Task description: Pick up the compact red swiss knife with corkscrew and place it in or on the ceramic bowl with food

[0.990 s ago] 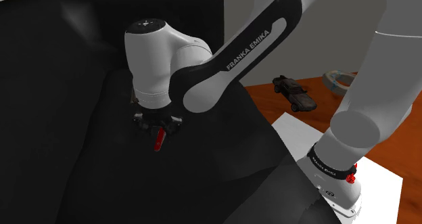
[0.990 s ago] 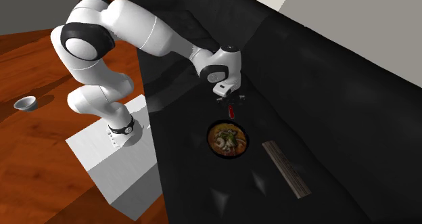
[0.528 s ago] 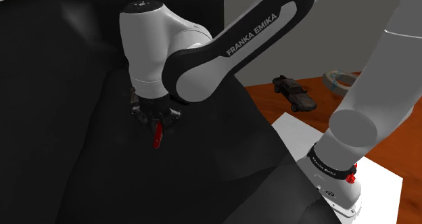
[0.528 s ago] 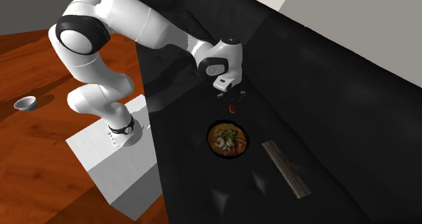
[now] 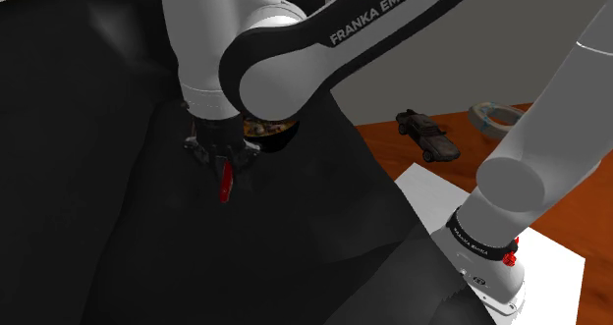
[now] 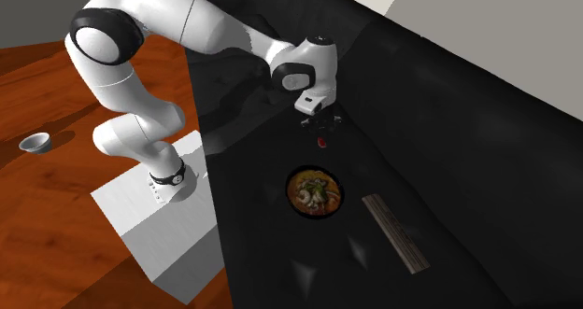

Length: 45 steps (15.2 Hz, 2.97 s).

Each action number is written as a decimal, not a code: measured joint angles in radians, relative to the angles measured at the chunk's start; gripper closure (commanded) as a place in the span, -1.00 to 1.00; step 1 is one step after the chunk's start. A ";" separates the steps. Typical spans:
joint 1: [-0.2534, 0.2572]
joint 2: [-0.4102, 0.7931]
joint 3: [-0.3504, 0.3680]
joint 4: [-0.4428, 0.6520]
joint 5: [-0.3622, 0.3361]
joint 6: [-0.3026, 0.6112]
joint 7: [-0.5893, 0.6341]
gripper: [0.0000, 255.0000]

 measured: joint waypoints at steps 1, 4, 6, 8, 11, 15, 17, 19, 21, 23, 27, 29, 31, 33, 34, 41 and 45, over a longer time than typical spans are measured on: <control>-0.002 -0.008 0.001 0.007 0.009 -0.011 -0.007 1.00; -0.009 -0.044 0.002 0.028 0.051 -0.048 -0.036 1.00; -0.011 -0.062 0.000 0.043 0.070 -0.072 -0.050 1.00; -0.013 -0.085 -0.003 0.060 0.095 -0.100 -0.067 1.00; -0.015 -0.109 -0.010 0.086 0.120 -0.138 -0.088 1.00; -0.016 -0.129 -0.017 0.128 0.139 -0.191 -0.104 1.00; -0.016 -0.135 -0.020 0.150 0.144 -0.216 -0.108 1.00; -0.016 -0.146 -0.024 0.169 0.154 -0.241 -0.115 1.00; -0.021 -0.156 -0.037 0.178 0.165 -0.256 -0.134 1.00; -0.033 -0.185 -0.071 0.162 0.192 -0.260 -0.189 1.00; -0.062 -0.223 -0.148 0.132 0.229 -0.260 -0.309 1.00; -0.079 -0.219 -0.176 0.141 0.227 -0.269 -0.352 1.00; -0.093 -0.243 -0.218 0.125 0.247 -0.275 -0.416 1.00; -0.113 -0.228 -0.243 0.136 0.237 -0.278 -0.456 1.00; -0.121 -0.236 -0.262 0.124 0.243 -0.275 -0.486 1.00; -0.148 -0.211 -0.297 0.090 0.229 -0.226 -0.550 1.00; -0.147 -0.197 -0.289 0.049 0.221 -0.174 -0.544 1.00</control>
